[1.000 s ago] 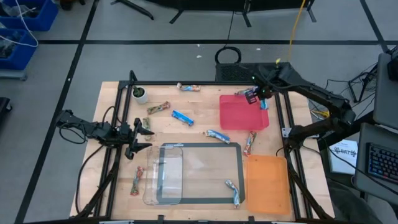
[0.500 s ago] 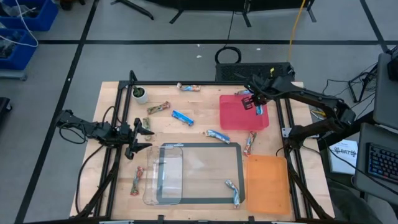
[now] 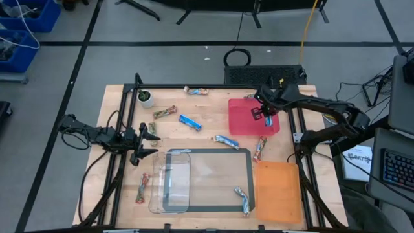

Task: Pick and place Granola Bars by type
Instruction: Put the top left blue granola bar into the red bin

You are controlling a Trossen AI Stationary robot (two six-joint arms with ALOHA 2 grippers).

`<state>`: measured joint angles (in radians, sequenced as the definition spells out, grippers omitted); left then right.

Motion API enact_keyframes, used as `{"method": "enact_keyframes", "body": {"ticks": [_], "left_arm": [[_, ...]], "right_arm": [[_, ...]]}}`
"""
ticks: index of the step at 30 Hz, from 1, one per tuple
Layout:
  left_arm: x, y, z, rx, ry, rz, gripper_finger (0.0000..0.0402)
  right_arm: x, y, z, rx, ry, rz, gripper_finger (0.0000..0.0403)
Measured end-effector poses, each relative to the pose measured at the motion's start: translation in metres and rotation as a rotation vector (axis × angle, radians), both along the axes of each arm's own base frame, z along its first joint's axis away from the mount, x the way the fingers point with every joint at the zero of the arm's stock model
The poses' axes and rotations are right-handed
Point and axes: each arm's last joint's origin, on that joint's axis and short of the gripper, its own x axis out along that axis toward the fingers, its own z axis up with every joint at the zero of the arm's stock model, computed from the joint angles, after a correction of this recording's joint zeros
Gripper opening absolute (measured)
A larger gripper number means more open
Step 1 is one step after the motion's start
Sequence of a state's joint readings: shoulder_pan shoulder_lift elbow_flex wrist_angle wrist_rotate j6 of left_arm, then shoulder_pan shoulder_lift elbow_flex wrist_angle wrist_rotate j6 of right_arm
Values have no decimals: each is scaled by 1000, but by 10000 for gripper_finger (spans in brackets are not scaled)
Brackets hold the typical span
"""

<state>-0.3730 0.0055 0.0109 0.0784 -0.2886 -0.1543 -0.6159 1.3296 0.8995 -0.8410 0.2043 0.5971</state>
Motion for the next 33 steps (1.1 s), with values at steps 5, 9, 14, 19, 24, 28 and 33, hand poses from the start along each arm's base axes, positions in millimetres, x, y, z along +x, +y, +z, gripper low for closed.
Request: {"method": "enact_keyframes", "body": {"ticks": [5,9,14,19,24,28,33], "left_arm": [[0,0,0,0,0,0,255],[0,0,0,0,0,0,255],[0,0,0,0,0,0,255],[0,0,0,0,0,0,255],[0,0,0,0,0,0,255],[0,0,0,0,0,0,255],[0,0,0,0,0,0,255]], "right_arm": [[-5,3,-14,11,11,-16,6],[-7,5,-24,14,7,-26,6],[-9,7,-33,30,-13,-24,6],[-10,8,-35,46,-20,-7,9],[-9,8,-36,46,-25,-4,33],[-9,8,-36,47,-26,-7,57],[-9,8,-35,43,-28,-1,84]]}}
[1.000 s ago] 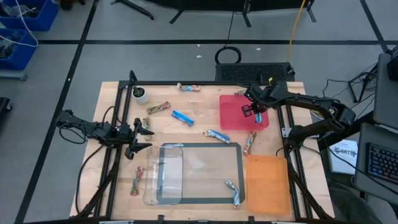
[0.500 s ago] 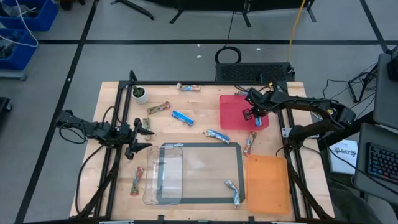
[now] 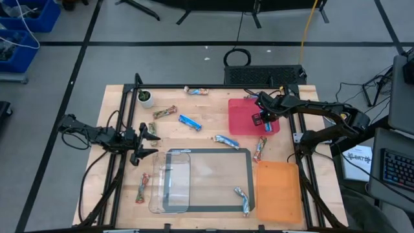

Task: Pick and place Granola Bars by type
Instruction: Put the top left blue granola bar into the red bin, then put the top blue granola bar into the red bin

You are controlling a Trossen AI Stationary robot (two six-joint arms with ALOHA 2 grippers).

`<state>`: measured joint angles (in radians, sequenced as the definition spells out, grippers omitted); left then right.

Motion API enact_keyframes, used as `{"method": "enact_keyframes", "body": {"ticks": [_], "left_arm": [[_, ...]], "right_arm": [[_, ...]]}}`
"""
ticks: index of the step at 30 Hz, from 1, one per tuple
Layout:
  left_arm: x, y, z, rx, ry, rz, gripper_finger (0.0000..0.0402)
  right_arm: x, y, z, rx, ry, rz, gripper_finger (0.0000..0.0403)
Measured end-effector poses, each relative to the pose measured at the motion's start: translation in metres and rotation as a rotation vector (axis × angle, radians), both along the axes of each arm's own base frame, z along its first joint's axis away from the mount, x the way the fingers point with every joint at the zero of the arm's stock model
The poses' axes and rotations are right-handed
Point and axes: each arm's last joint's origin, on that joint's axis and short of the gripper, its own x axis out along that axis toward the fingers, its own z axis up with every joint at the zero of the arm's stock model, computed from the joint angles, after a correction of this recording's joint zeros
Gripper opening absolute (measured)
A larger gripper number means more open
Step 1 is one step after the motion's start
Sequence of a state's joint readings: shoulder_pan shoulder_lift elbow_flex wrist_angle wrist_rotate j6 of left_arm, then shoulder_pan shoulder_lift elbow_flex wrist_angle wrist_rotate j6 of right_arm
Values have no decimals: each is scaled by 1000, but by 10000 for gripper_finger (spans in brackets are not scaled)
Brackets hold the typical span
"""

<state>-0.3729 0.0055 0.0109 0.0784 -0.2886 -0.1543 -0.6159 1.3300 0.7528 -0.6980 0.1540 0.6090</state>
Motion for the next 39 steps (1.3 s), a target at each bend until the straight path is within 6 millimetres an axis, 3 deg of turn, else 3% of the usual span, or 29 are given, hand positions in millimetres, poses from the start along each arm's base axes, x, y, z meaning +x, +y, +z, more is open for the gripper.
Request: {"method": "enact_keyframes", "body": {"ticks": [15,19,25,32,39], "left_arm": [[0,0,0,0,0,0,255],[0,0,0,0,0,0,255],[0,0,0,0,0,0,255],[0,0,0,0,0,0,255],[0,0,0,0,0,0,255]], "right_arm": [[1,-1,0,-9,-10,4,169],[4,-4,8,13,-36,37,184],[15,-21,52,36,-139,123,189],[30,-36,118,-153,-213,267,186],[38,-38,165,-294,-274,366,211]]}}
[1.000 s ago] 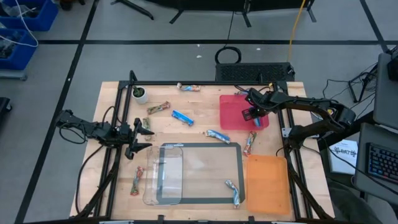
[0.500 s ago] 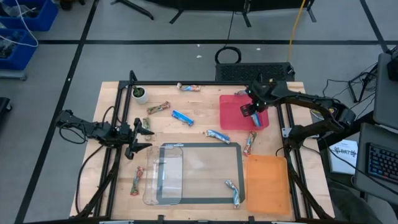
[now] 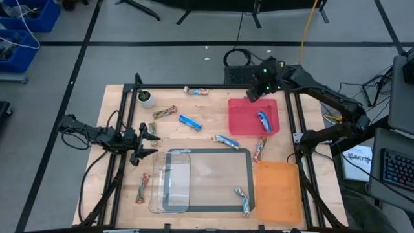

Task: Pick and place Granola Bars by type
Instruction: Put the top blue granola bar into the red bin

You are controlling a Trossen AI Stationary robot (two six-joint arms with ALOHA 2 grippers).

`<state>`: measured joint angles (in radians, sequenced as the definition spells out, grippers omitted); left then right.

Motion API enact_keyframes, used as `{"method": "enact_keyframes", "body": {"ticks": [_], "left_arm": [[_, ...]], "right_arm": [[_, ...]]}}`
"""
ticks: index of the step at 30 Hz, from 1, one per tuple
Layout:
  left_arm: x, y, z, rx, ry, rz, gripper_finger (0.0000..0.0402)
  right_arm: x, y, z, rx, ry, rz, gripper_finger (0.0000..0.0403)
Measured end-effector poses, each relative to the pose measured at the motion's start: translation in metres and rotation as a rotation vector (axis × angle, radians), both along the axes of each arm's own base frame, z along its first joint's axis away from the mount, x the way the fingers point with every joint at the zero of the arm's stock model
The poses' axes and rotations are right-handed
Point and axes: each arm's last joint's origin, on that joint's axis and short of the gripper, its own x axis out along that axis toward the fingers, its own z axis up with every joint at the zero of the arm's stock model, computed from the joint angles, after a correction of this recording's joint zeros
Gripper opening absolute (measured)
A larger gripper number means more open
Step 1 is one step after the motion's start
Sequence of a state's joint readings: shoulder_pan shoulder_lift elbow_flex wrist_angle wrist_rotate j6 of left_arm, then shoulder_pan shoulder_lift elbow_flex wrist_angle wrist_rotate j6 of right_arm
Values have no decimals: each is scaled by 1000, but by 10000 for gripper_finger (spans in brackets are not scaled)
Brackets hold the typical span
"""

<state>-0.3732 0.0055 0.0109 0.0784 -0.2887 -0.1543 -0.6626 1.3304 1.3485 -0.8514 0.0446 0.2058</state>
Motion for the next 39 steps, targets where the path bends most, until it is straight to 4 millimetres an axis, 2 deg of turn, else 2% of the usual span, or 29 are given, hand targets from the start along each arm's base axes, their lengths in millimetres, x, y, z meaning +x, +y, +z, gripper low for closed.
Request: {"method": "enact_keyframes", "body": {"ticks": [9,24,29,39], "left_arm": [[0,0,0,0,0,0,255],[0,0,0,0,0,0,255],[0,0,0,0,0,0,255],[0,0,0,0,0,0,255]], "right_arm": [[3,15,30,-20,-9,180,242],[8,35,80,-184,-68,369,244],[10,41,88,-187,-119,422,244],[15,50,89,-187,-124,462,244]]}}
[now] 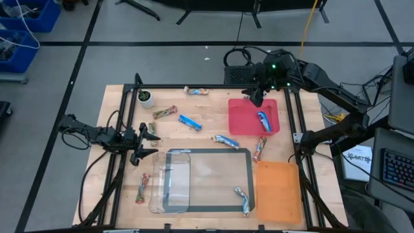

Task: Pick and place Granola Bars by type
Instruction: Put the top blue granola bar into the red bin

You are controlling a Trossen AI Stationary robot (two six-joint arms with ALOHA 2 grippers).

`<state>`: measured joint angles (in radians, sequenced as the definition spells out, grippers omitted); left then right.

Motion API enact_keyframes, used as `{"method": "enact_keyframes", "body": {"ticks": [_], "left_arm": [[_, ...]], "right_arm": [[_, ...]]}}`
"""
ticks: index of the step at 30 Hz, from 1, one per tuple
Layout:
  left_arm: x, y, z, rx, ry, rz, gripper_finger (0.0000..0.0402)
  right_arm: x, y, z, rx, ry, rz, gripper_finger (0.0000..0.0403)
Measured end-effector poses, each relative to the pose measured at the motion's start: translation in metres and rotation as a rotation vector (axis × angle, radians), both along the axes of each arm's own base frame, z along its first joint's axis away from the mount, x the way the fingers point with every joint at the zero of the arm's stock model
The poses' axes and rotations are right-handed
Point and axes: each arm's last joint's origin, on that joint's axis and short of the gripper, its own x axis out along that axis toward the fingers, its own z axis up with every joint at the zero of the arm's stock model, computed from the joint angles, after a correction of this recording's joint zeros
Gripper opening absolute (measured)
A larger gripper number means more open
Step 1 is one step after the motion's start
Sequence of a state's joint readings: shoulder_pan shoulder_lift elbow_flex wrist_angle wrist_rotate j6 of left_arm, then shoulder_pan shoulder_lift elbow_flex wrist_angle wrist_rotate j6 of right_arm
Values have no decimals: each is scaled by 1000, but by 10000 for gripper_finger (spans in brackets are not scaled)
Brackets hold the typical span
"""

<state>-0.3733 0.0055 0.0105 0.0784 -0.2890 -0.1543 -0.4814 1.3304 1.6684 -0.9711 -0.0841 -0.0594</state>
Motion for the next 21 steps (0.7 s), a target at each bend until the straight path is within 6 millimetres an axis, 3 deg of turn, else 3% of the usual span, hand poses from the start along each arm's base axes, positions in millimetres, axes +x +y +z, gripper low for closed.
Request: {"method": "enact_keyframes", "body": {"ticks": [21], "left_arm": [[0,0,0,0,0,0,255]], "right_arm": [[3,6,0,-5,5,33,244]]}}
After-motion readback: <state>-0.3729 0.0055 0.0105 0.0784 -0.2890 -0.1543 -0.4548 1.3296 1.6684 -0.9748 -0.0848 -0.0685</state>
